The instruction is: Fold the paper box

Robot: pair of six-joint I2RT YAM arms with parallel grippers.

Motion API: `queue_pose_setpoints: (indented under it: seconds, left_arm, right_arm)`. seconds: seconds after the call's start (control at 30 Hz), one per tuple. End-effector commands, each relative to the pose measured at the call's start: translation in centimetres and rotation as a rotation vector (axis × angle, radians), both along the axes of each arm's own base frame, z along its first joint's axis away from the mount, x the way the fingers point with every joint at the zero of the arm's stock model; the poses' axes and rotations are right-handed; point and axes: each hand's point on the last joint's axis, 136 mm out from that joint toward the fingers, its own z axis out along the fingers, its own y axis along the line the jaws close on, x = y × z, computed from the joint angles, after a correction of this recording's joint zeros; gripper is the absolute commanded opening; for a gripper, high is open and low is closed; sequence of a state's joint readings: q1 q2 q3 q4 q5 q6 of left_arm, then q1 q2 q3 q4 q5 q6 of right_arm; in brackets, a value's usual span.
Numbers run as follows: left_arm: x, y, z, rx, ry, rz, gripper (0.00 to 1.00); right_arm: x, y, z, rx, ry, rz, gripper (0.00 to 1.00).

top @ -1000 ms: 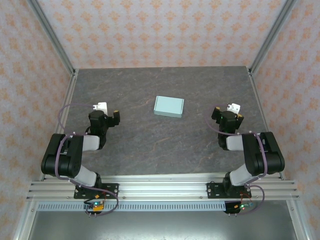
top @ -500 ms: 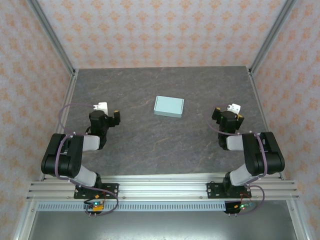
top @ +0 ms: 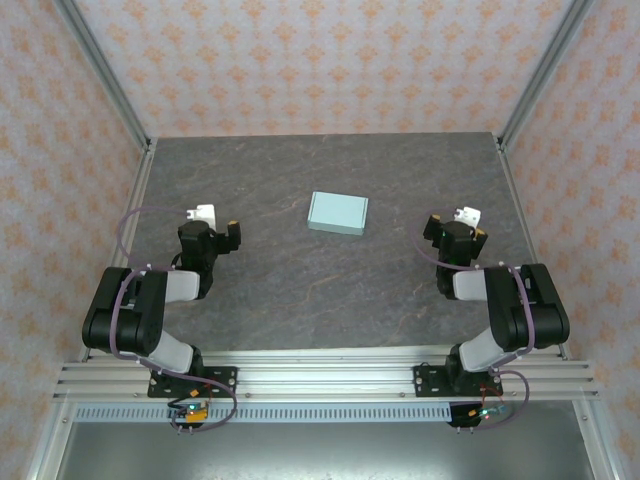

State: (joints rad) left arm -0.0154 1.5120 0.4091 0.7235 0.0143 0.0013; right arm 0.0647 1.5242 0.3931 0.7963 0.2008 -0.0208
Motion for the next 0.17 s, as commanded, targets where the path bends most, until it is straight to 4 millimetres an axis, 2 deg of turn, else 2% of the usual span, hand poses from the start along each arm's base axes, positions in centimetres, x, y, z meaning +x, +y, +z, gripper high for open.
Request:
queue_pose_setpoints:
  seconds: [0.0, 0.13]
  left_arm:
    - [0.72, 0.31, 1.63, 0.025, -0.048, 0.018, 1.0]
    - [0.69, 0.27, 1.65, 0.026, -0.049, 0.017, 1.0]
  right_arm:
    - [0.51, -0.06, 0.6, 0.005, -0.013, 0.0, 0.99]
    - [0.47, -0.06, 0.65, 0.005, -0.017, 0.001, 0.99]
